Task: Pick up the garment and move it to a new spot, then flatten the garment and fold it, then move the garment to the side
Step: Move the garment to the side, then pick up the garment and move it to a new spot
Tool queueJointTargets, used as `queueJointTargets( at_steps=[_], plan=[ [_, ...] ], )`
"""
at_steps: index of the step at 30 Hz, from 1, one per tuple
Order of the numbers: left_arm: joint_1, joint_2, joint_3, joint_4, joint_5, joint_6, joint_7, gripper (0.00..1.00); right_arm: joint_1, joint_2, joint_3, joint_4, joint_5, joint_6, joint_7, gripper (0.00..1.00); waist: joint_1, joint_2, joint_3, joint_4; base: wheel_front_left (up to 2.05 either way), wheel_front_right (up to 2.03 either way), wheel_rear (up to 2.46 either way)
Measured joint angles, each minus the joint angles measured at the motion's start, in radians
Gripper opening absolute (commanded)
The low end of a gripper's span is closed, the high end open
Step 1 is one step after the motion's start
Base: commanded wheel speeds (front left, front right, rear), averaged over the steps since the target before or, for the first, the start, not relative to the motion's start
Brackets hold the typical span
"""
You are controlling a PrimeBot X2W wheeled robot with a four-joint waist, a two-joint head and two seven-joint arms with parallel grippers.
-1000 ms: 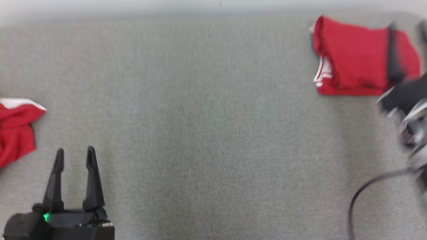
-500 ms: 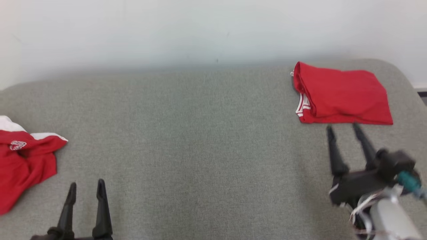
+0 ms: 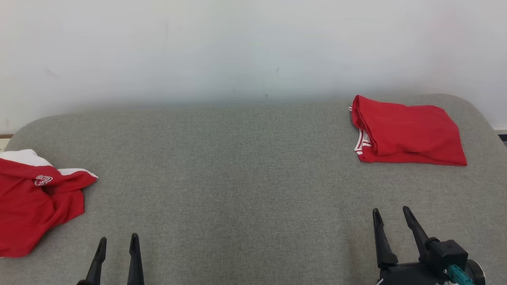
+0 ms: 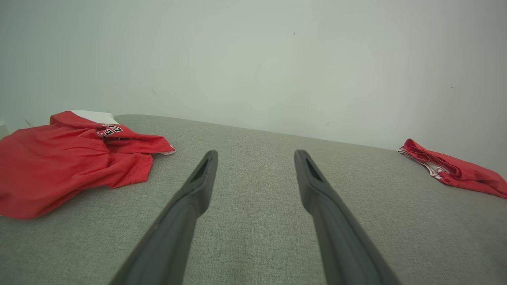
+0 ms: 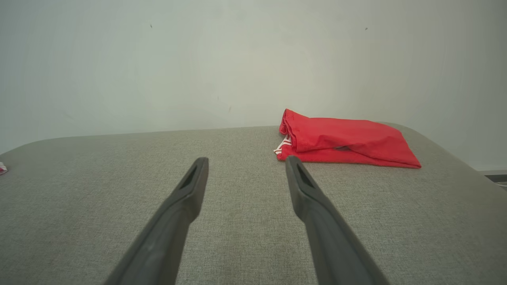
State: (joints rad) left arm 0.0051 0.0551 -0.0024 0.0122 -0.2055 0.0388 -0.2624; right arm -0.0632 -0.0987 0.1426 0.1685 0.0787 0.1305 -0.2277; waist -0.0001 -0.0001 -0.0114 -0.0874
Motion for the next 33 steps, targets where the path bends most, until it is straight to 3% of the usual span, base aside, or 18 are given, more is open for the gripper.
queueJointTargets(
  at_steps=[10, 33],
  plan=[
    [0.012, 0.008, 0.023, 0.029, 0.001, 0.030, 0.000, 1.00, 0.056, 0.034, -0.002, -0.041, -0.023, 0.000, -0.001, 1.00, 0.0000, 0.0001, -0.018, 0.020, 0.00, 0.00, 0.00],
    [0.015, 0.021, 0.026, 0.028, -0.023, 0.033, 0.006, 1.00, 0.058, 0.042, 0.029, -0.006, 0.013, 0.000, -0.025, 1.00, 0.0001, 0.0001, -0.032, 0.034, 0.00, 0.00, 0.00]
  ],
)
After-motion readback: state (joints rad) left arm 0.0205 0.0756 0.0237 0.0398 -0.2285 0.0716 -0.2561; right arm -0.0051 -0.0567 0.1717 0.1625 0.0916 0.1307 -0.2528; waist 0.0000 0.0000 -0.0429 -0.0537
